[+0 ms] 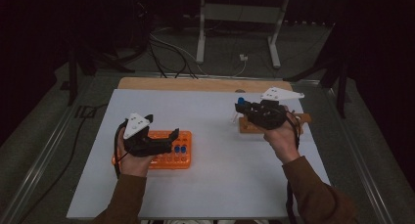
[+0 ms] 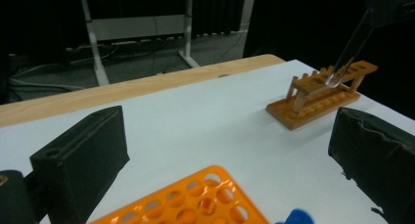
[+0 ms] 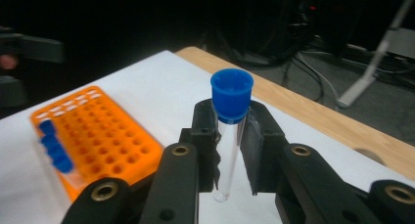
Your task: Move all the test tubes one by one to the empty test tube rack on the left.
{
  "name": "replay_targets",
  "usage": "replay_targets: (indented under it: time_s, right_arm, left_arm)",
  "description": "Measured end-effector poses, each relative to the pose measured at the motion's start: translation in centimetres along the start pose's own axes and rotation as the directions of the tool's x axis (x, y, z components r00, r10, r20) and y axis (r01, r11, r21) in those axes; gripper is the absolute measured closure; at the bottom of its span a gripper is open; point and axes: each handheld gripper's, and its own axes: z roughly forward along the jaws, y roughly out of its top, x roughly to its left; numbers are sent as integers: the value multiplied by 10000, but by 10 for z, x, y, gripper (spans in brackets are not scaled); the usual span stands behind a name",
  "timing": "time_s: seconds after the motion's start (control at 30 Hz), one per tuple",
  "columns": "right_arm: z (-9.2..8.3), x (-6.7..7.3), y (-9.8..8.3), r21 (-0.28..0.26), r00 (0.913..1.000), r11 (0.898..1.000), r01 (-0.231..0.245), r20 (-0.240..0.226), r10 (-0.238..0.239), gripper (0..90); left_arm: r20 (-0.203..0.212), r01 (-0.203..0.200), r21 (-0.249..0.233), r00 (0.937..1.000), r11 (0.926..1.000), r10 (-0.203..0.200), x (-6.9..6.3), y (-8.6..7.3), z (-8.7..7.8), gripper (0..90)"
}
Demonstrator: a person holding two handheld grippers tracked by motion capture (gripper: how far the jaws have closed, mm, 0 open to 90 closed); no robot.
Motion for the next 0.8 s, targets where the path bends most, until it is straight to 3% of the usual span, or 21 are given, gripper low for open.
replay_targets:
  time_s: [0.3,0.53,0.67,0.8]
  right_arm:
    - [14,35,17,74,9946,9986,515,-911,-506,773]
    - [30,61,26,202,9837,9961,855,-1606,-812,772]
    - [38,75,28,247,9748,9939,1078,-1992,-1008,772]
    - [42,85,30,268,9673,9924,1204,-2280,-1112,772]
  left_arm:
    - [476,-477,60,9977,9988,473,-18,15,14,45]
    - [1112,-1009,191,9889,9947,982,-35,23,25,83]
    - [1211,-1587,76,9802,9873,1566,-44,26,28,186]
    - [1323,-1821,15,9747,9833,1803,-49,27,29,336]
